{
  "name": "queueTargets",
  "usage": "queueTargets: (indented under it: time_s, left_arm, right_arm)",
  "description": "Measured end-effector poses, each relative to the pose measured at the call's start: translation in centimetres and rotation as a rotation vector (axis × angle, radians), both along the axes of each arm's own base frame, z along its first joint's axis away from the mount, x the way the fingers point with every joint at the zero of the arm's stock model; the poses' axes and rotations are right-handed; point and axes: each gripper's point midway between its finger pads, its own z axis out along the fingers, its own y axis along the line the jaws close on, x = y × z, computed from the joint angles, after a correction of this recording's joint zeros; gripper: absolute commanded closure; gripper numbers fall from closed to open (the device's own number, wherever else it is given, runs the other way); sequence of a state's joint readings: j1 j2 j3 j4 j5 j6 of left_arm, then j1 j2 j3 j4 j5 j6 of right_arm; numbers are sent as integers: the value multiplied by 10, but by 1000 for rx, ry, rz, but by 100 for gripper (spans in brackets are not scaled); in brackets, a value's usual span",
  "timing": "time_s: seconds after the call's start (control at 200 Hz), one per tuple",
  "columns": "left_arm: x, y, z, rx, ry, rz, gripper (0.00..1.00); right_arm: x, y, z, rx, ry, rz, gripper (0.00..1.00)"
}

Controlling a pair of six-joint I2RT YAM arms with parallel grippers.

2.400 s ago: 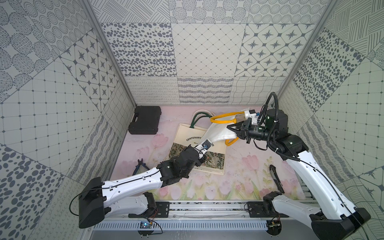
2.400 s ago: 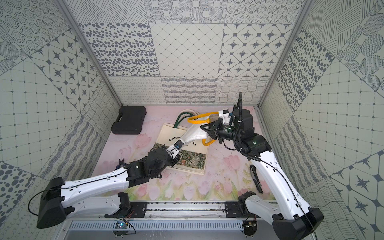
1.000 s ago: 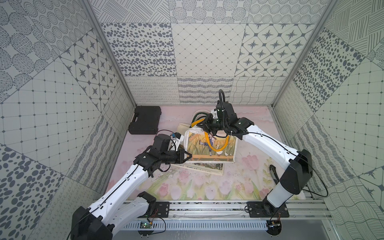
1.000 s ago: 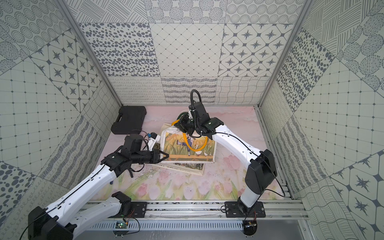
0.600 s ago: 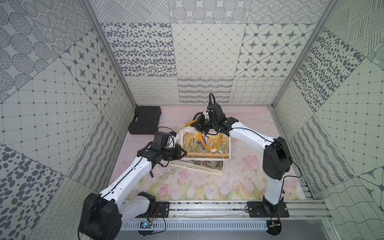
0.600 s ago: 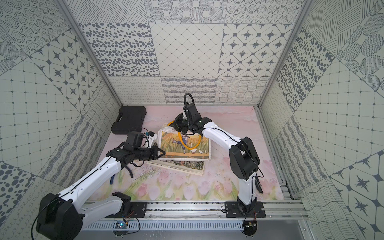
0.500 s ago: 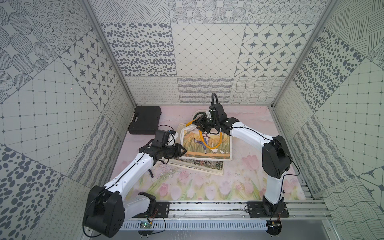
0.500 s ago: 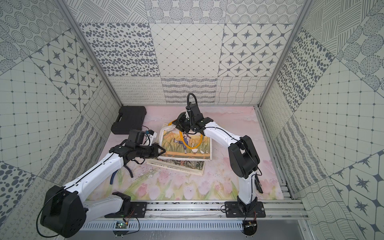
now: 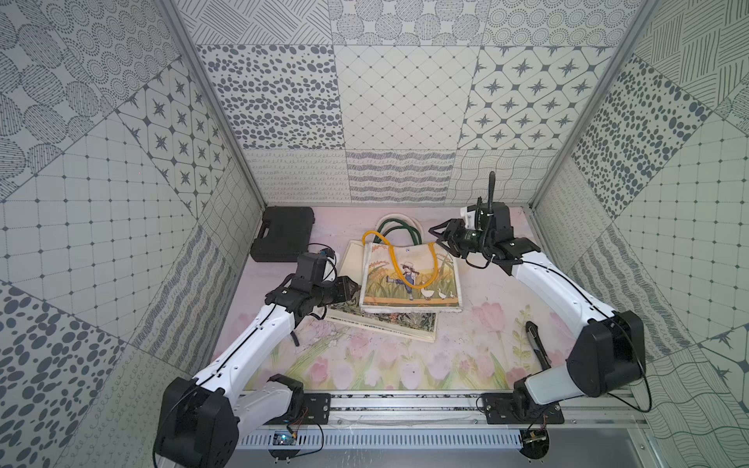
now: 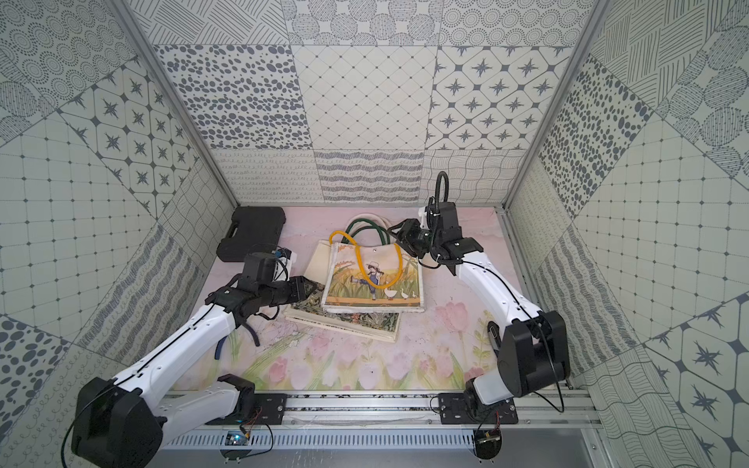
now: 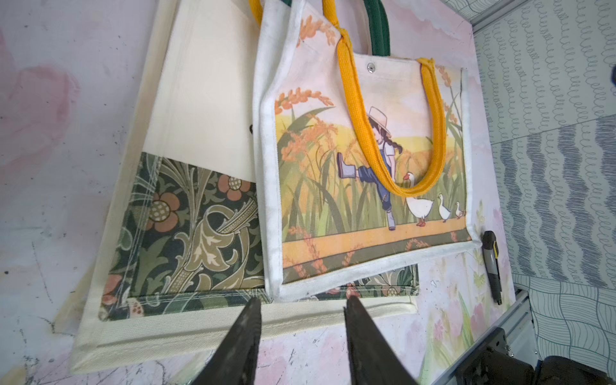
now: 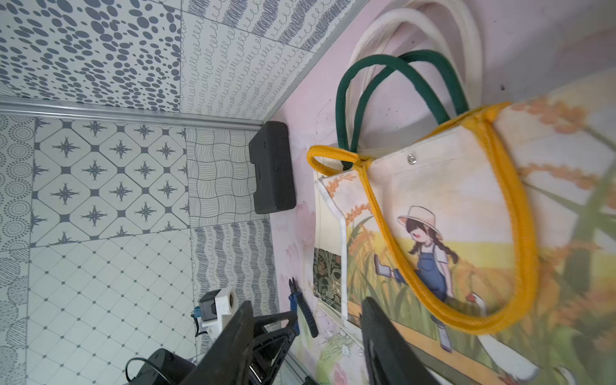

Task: Put away the canvas bag
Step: Place the canvas bag at the center of the board, then adjust the canvas bag at the center of the board.

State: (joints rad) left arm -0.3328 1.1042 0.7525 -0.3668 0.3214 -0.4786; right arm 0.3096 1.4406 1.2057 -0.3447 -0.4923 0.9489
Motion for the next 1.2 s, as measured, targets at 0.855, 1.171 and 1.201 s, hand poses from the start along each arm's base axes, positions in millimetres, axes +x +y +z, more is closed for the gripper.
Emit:
queueTargets:
  time_s: [0.855, 1.171, 1.201]
  left_arm:
    - [21, -23, -16, -41, -25, 50, 67]
    - [24, -32, -13, 21, -56, 117, 64]
    - [25, -33, -13, 28, -57, 122, 64]
  right_arm:
    - [-47, -82, -130, -323, 80, -63, 42]
    - [-48, -89, -148, -346, 111, -127, 39]
    - [-48, -89, -148, -348, 110, -130, 40]
